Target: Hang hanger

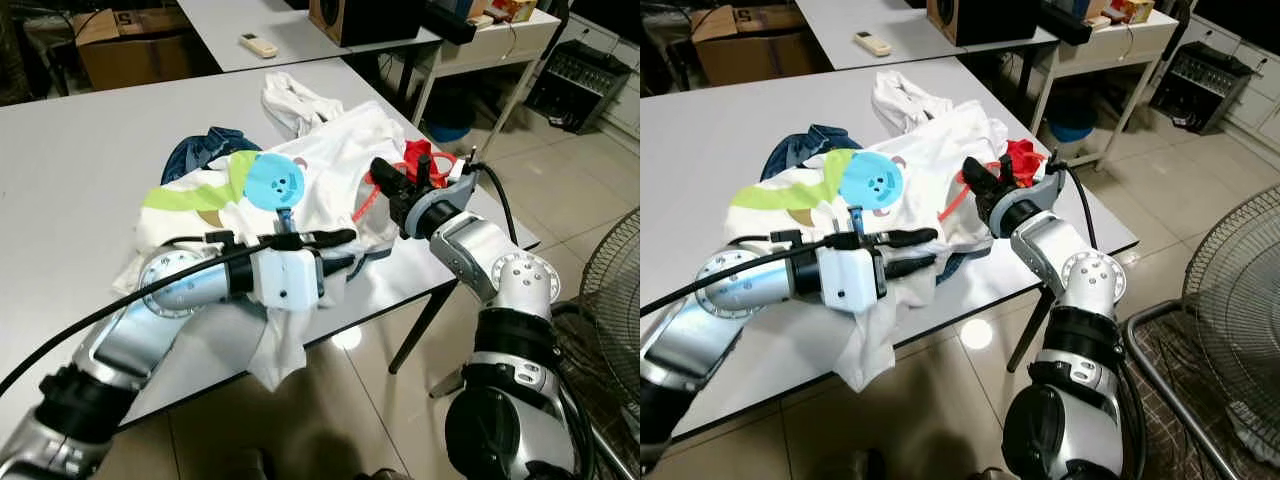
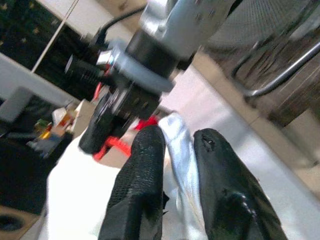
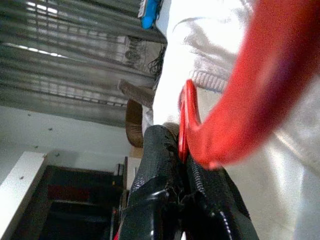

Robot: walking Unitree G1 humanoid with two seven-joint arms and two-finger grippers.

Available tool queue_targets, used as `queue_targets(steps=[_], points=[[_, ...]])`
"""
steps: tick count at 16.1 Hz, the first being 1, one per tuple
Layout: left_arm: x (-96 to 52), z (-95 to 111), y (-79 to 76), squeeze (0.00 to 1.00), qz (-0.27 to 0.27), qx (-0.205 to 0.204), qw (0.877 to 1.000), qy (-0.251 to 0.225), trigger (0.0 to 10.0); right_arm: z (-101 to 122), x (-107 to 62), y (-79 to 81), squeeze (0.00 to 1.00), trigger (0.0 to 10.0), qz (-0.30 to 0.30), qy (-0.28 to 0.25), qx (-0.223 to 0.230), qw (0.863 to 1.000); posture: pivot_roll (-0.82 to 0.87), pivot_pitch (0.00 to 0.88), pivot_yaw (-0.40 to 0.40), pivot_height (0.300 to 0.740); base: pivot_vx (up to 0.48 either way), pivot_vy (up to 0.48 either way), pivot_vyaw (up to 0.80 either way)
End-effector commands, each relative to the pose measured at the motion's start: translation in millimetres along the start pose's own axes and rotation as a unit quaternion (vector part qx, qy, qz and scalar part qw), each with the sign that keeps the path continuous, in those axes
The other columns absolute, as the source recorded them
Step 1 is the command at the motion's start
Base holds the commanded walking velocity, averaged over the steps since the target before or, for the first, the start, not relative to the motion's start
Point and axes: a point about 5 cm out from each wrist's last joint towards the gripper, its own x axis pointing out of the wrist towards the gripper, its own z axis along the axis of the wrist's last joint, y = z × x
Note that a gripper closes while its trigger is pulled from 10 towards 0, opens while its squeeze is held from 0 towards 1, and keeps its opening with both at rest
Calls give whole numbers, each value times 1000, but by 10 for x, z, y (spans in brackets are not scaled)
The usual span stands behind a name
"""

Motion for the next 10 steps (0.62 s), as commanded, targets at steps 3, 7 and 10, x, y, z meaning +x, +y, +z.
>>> queue_targets(steps=[3, 7, 10], points=[[96, 246, -100, 1000, -2, -95, 993, -67, 10000, -1, 20, -5, 0, 10000, -10, -23, -23, 999, 144, 63, -68, 740, 0, 0, 0], [4, 245, 67, 1000, 61, -157, 983, -71, 10000, -18, 12, 3, 0, 10000, 9, -26, -29, 999, 151, 60, -70, 740, 0, 0, 0], [-353, -104, 298, 702, 206, -234, 950, 25, 10000, -34, -133, 151, 0, 10000, 76, -20, -80, 994, 136, 53, -51, 740, 0, 0, 756]])
